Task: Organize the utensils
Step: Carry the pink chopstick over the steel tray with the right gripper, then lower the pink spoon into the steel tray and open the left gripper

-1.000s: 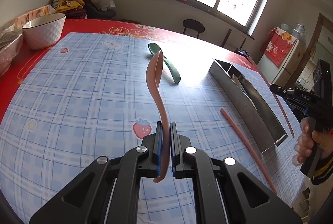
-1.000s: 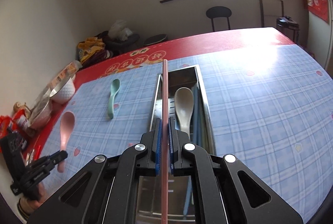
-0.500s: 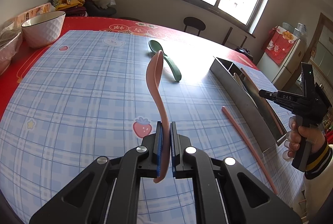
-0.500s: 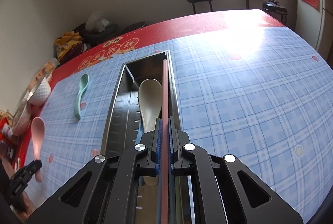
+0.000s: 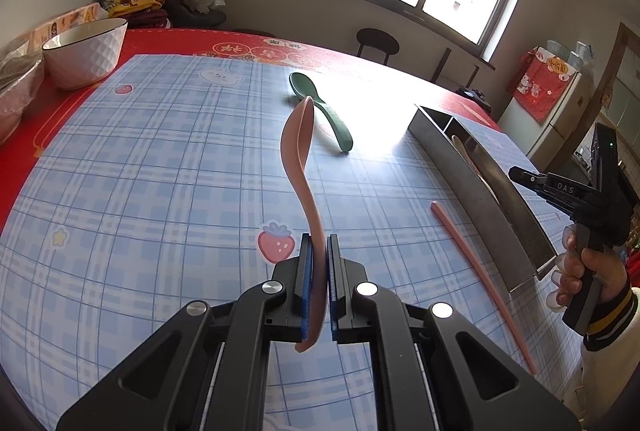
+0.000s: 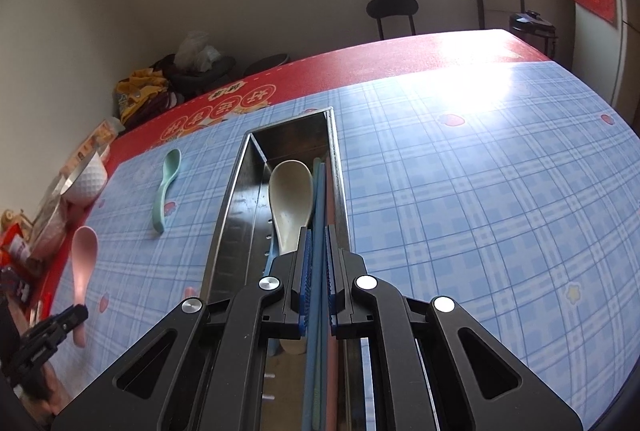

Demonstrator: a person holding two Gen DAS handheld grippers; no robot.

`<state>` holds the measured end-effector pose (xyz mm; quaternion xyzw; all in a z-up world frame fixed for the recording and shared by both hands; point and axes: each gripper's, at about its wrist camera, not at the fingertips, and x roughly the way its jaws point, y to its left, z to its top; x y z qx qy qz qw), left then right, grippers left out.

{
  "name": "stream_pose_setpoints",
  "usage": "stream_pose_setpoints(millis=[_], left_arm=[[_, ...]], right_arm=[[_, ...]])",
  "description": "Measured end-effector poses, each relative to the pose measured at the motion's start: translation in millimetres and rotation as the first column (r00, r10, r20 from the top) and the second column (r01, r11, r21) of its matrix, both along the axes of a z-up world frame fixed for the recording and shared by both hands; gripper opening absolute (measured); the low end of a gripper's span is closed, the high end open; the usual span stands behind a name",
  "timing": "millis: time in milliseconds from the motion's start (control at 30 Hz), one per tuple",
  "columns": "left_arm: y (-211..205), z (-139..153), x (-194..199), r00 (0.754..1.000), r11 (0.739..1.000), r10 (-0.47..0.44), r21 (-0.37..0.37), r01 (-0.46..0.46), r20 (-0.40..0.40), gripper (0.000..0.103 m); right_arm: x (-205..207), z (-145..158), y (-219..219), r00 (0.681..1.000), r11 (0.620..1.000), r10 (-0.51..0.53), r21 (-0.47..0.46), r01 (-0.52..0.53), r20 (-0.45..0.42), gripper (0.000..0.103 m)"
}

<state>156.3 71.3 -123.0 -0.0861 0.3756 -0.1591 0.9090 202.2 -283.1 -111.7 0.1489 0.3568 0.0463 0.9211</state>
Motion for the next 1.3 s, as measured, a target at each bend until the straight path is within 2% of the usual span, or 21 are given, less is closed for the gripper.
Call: stream_pose_setpoints(millis=[200, 367, 467, 633, 833, 1100, 1300], left_arm=[[-1, 0, 2, 1.0, 1.0, 0.006, 0.015, -0.005, -0.012, 0.007], [-1, -3, 9, 0.998, 0.999, 0.033, 0.043, -0.03, -0.06, 0.007], [-5, 3, 10, 0.997, 0.997, 0.041, 0.06, -0.038, -0.058, 0.007], [-20, 24, 11, 0.999, 1.0, 0.018, 0.017, -0.017, -0.049, 0.007], [-72, 40, 22, 0.996, 0.997, -0.076, -0.034, 0.074, -0.056, 0.007], [-160, 40, 47, 0.975, 0.977, -0.199, -0.094, 0.191, -0.095, 0.007], [-201, 33, 70, 0.964, 0.971, -0.215, -0.14, 0.194, -0.155, 0.007]], right_arm=[[-16, -3, -8, 0.998, 1.0, 0.004, -0.002, -0.003, 0.055, 0.008], [-24, -4, -16, 0.996, 0.999, 0.011, 0.044, -0.015, 0.094, 0.008], [-22, -7, -19, 0.995, 0.997, 0.02, 0.073, -0.027, 0.099, 0.008], [-23, -8, -21, 0.992, 0.993, 0.044, 0.102, -0.056, 0.114, 0.008], [-24, -11, -29, 0.993, 0.987, 0.029, 0.152, -0.046, 0.114, 0.008], [-27, -15, -40, 0.993, 0.978, 0.0, 0.209, -0.024, 0.117, 0.008], [-28, -20, -50, 0.993, 0.963, -0.007, 0.268, -0.024, 0.115, 0.008]])
